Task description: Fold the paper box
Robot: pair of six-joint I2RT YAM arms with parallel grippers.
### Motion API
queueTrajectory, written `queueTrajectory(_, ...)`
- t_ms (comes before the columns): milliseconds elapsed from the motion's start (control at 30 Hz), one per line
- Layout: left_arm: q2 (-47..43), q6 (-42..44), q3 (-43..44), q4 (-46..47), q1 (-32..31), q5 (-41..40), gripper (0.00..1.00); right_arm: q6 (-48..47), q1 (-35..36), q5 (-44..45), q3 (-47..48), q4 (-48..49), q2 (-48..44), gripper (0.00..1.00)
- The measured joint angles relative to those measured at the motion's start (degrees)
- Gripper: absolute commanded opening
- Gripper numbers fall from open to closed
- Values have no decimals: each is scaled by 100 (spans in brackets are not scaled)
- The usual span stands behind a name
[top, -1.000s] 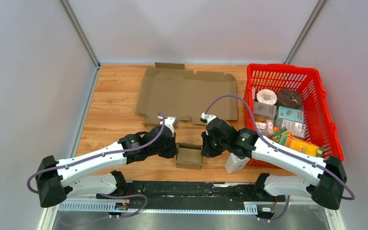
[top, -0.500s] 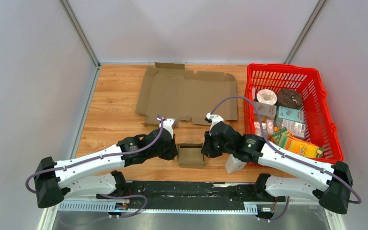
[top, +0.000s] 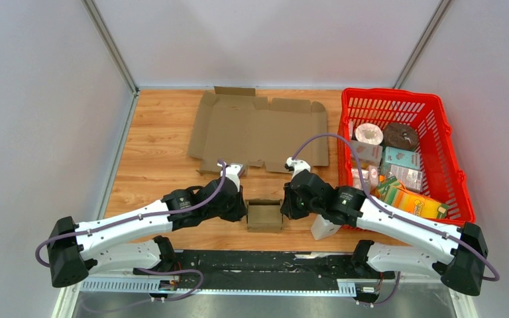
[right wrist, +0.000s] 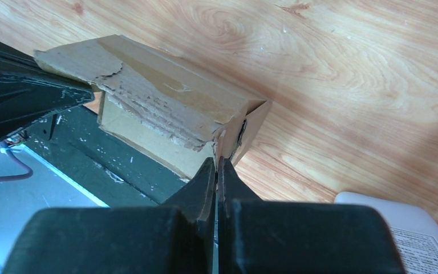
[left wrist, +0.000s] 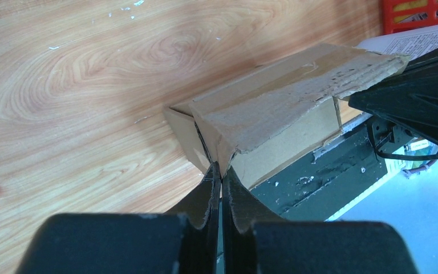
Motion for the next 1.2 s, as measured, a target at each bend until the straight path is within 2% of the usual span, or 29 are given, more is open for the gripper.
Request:
queueTrajectory(200,0,-2,0,39,-20,52,9,-125,0,46,-341,225,-212,0)
queueTrajectory(433,-247,-9,-109,57,-24,164,36,-254,42,52,-763,800,-411,0)
queueTrajectory(600,-1067,46,-146,-107,-24,149,45,-352,127,131,-841,935,-407,0)
queueTrajectory(700,-1707,170,-66,-273,-20,-9,53,-411,166,188,-841,931,-415,2)
queueTrajectory(800,-1902,323,199,-330,94,-111,52,-468,179,208,-841,920,-422,6)
queueTrajectory(867,-1683,435,442,-214,273,-85,45,-494,186,208,-841,914,-426,8)
queueTrajectory(1000,-590,555,780,275,531,179,34,-527,190,210,-841,905,-426,9)
queueTrajectory(1100,396,612,944,619,546,542,29,-538,203,219,-839,894,-426,10)
queueTrajectory(1200,988,614,940,796,522,857,27,-538,223,249,-839,874,-433,11)
